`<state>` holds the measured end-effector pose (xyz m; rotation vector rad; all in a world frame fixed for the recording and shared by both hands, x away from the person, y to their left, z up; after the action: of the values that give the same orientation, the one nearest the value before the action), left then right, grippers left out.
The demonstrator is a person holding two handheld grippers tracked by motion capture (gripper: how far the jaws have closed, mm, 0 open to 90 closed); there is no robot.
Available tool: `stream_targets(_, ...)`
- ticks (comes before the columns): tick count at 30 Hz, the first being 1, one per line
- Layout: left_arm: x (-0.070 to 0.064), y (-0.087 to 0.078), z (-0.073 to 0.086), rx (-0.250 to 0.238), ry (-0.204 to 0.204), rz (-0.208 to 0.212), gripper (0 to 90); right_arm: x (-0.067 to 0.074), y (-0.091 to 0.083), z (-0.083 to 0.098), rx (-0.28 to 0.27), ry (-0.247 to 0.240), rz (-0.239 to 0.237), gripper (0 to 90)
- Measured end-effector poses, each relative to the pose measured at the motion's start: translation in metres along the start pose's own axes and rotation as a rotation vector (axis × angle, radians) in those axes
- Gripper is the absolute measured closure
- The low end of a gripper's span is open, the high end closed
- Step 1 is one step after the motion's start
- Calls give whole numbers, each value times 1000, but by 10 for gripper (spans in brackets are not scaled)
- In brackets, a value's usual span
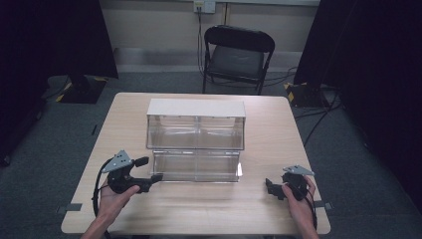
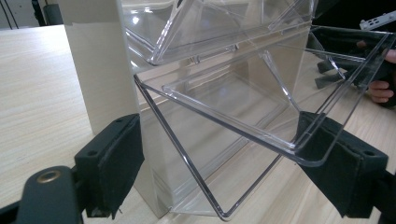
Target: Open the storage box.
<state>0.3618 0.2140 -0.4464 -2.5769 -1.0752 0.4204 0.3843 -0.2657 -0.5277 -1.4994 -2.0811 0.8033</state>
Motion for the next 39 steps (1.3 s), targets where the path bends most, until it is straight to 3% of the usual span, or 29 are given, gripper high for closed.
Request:
stream_targets(29,-2,-1,-10,-2,-8,-10,159,1,2,-1,5,-5,-6,60)
stream_targets(39,-2,-2,-15,-6,7,-23,157,1,2,-2,7,-4,-5,56)
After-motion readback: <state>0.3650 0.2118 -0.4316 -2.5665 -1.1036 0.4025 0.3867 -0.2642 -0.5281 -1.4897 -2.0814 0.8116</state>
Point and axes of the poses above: each handheld gripper's, and its own axes: y roughly forward along the jaws, z roughly out of its underside, x roughly to its left, the point moved 4 cm from there along y, roughly forward along the jaws, and after that the axes turned 3 degrees about -z, right-handed, at the moved point
